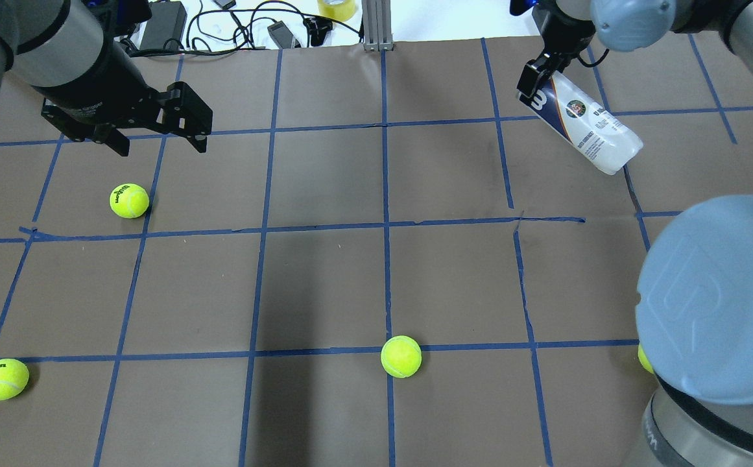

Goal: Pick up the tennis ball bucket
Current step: 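Carry the can toward the table center, tilting it sideways, right gripper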

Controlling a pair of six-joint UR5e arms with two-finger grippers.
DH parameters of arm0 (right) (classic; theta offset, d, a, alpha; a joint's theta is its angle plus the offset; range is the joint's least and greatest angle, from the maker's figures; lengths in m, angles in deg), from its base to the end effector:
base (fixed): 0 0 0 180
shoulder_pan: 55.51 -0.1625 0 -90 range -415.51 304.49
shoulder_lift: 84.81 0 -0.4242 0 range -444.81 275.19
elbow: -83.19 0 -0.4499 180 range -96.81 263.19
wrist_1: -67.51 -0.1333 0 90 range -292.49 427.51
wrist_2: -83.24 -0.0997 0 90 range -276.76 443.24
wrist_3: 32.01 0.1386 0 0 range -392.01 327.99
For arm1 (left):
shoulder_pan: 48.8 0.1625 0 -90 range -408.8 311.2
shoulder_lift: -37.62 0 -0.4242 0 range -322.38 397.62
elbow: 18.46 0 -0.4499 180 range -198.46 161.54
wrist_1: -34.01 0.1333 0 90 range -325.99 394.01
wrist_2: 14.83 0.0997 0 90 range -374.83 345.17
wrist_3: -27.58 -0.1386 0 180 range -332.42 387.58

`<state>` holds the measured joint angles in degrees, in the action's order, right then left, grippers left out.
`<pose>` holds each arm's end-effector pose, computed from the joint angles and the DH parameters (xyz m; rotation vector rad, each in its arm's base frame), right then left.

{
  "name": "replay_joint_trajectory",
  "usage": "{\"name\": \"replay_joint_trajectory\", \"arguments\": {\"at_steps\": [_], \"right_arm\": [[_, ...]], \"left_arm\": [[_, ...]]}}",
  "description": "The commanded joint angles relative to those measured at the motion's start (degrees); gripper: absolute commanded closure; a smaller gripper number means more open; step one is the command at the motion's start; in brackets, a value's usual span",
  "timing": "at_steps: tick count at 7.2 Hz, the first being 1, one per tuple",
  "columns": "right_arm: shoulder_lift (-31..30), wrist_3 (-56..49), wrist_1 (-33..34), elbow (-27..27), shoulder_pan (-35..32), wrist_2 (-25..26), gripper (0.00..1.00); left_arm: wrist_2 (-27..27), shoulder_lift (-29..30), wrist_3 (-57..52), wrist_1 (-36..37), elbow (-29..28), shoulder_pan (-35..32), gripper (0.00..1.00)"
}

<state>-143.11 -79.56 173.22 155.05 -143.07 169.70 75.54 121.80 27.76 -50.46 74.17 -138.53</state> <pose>0.1092 -0.7704 0.2834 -1.1907 2.8622 -0.0932 -0.1299 -0.5264 0.4877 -0.0130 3.1259 -0.2383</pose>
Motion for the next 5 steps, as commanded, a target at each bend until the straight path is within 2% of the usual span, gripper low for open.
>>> {"name": "replay_joint_trajectory", "arguments": {"at_steps": [1,2,3,5], "right_arm": [[-1.81,-2.02,2.47,2.48,-8.11,0.45,0.44],[-1.82,-2.37,6.40,4.06,-10.76,0.72,0.50],[-1.47,-7.68,10.78,5.90,-12.36,0.46,0.50],[-1.56,-13.25,12.49,8.55,-16.13,0.45,0.55]], "left_arm": [[-0.11,0.20,0.00,0.00,-0.17,0.00,0.00],[-0.02,0.20,0.00,-0.09,0.00,-0.09,0.00],[0.24,0.55,-0.09,-0.18,-0.26,-0.35,0.00],[-0.10,1.08,0.00,0.00,-0.35,-0.44,0.00]]}}
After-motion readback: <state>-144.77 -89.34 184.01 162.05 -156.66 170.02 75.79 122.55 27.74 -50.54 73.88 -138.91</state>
